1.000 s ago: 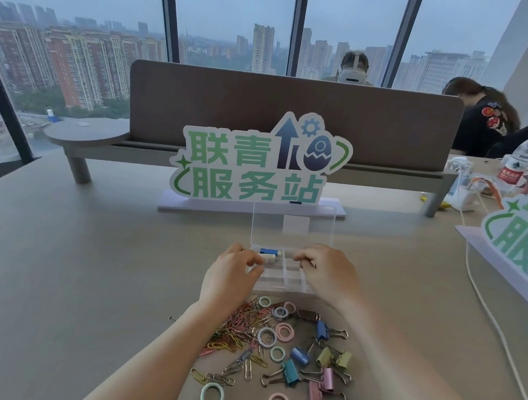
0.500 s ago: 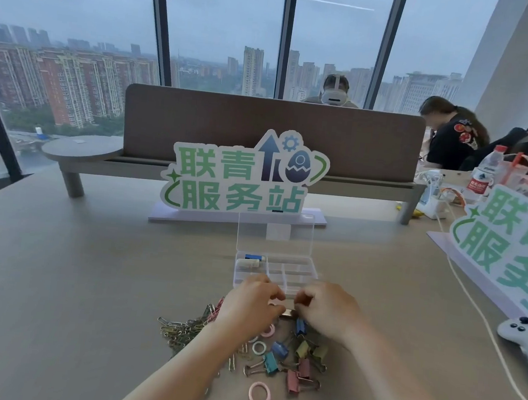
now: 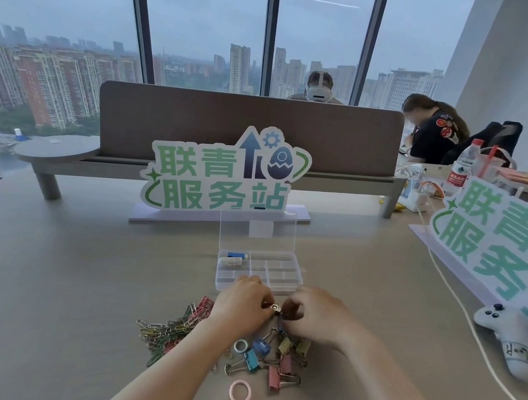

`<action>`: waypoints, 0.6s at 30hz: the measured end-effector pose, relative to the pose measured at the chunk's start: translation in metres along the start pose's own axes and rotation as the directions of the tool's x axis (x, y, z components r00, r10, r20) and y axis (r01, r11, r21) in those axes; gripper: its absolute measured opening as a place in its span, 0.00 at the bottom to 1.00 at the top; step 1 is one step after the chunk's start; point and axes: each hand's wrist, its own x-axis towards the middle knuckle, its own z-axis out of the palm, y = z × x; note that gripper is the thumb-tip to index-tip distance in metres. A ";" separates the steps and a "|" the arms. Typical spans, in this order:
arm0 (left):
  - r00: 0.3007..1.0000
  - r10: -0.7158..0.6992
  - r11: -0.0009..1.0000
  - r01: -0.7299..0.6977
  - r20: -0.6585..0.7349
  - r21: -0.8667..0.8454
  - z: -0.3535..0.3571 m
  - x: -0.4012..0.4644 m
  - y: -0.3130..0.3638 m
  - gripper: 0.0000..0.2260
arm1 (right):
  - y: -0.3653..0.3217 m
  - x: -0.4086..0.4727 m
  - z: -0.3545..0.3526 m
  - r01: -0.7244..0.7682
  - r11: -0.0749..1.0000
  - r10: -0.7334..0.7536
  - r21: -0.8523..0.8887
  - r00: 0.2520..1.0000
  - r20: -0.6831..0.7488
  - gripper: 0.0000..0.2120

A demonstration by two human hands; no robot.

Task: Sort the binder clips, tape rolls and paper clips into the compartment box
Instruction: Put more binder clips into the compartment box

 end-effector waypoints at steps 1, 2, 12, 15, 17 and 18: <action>1.000 0.003 1.000 -0.003 -0.001 -0.004 0.000 0.000 0.000 0.10 | 0.001 0.000 0.001 0.004 1.000 -0.004 0.002 1.000 -0.003 0.13; 1.000 0.007 1.000 -0.007 -0.002 -0.005 0.001 0.000 0.000 0.10 | 0.002 -0.001 0.001 0.006 1.000 -0.006 0.005 1.000 -0.007 0.13; 0.992 -0.026 0.993 0.010 -0.127 -0.121 -0.001 0.004 -0.002 0.08 | 0.005 0.001 0.004 0.037 0.999 -0.037 -0.031 0.999 -0.002 0.08; 0.985 -0.018 0.986 -0.011 -0.172 -0.165 -0.007 0.007 -0.001 0.07 | 0.007 0.002 0.002 0.014 1.000 -0.012 0.018 0.998 -0.064 0.09; 0.980 -0.018 0.981 -0.020 -0.196 -0.193 -0.014 0.013 0.001 0.07 | 0.009 0.005 -0.003 0.001 0.998 0.010 0.067 0.988 -0.157 0.09; 0.979 -0.021 0.979 -0.022 -0.205 -0.204 -0.018 0.016 0.002 0.07 | 0.011 0.008 -0.007 -0.001 0.997 0.018 0.083 0.980 -0.200 0.09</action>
